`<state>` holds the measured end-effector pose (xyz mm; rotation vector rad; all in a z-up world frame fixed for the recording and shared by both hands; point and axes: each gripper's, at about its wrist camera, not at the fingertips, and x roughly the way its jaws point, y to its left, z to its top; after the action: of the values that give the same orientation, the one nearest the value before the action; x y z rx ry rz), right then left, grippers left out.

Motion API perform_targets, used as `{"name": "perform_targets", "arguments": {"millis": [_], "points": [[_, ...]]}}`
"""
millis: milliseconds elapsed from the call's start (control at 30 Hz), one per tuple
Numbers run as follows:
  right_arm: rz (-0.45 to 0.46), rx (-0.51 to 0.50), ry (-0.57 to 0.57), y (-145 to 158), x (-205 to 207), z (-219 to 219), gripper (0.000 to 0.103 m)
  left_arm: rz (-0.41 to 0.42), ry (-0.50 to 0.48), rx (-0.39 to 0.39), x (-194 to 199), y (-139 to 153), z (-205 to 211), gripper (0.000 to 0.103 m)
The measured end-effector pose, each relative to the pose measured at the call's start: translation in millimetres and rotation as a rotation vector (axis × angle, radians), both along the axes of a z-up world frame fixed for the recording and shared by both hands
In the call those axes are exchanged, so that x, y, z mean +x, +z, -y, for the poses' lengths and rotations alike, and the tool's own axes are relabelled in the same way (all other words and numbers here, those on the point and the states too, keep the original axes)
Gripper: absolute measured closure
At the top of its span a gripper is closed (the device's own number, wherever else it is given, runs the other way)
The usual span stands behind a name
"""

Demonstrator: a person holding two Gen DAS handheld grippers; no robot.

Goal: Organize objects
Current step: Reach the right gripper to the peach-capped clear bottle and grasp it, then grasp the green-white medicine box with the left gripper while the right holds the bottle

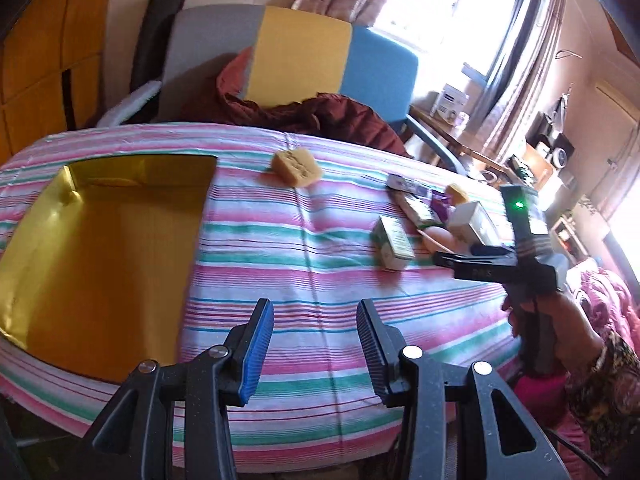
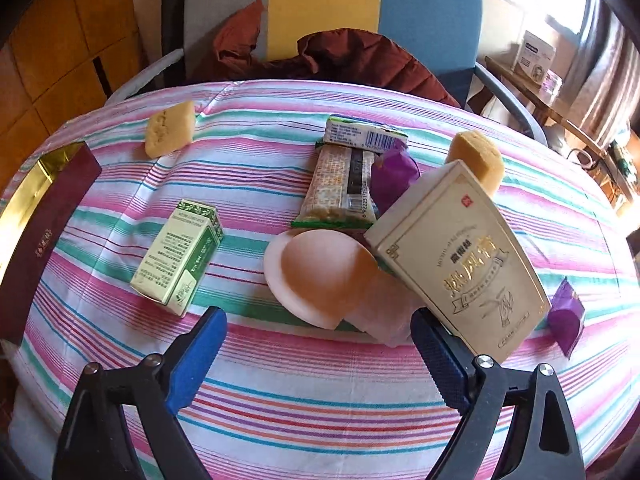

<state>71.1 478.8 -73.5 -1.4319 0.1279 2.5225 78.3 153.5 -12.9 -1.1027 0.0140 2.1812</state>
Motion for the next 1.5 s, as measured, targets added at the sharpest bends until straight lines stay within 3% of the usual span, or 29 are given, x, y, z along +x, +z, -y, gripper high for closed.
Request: {"name": "perform_targets", "arguments": {"millis": [200,300,467,533,600,700,800,967,1167,1267,1433,1500], "points": [[0.067,-0.043,0.091,-3.5,-20.0,-12.7,0.009,0.063,-0.072,-0.015,-2.4,-10.8,-24.7,0.057],[0.06,-0.095,0.075,-11.9,-22.1,-25.8,0.01,0.09,-0.103,-0.023,-5.8,-15.2,-37.6,0.049],[0.041,-0.169,0.026,-15.6,-18.5,-37.4,0.017,0.114,-0.141,-0.045,-12.5,-22.4,-64.8,0.046],[0.049,-0.183,0.036,-15.6,-16.3,-35.9,0.031,0.102,-0.153,-0.061,-14.7,-24.8,-77.4,0.044],[0.048,-0.174,0.036,-15.3,-15.6,-33.2,0.032,0.094,-0.169,-0.074,-17.6,-26.7,-90.9,0.044],[0.029,-0.183,0.075,-10.2,-16.4,-27.1,0.047,0.11,-0.174,-0.084,-26.0,-34.6,-110.3,0.044],[0.019,-0.172,0.078,-5.9,-17.5,-23.0,0.051,0.123,-0.177,-0.085,-34.8,-41.3,-131.2,0.044],[0.013,-0.192,0.059,-4.3,-15.5,-27.9,0.052,0.115,-0.183,-0.083,-46.3,-47.2,-166.7,0.044],[0.014,-0.243,0.043,-4.2,-13.3,-36.8,0.047,0.127,-0.169,-0.155,-65.6,-77.3,-195.3,0.044],[0.029,-0.236,0.048,-6.5,-14.6,-35.2,0.044,0.044,-0.168,-0.146,-64.4,-76.2,-194.6,0.044],[0.044,-0.223,0.061,-9.9,-17.3,-31.5,0.044,-0.056,-0.183,-0.169,-59.7,-82.7,-185.4,0.069],[0.044,-0.213,0.064,-10.1,-19.2,-29.8,0.044,-0.083,-0.191,-0.171,-57.2,-83.6,-179.5,0.073]]}}
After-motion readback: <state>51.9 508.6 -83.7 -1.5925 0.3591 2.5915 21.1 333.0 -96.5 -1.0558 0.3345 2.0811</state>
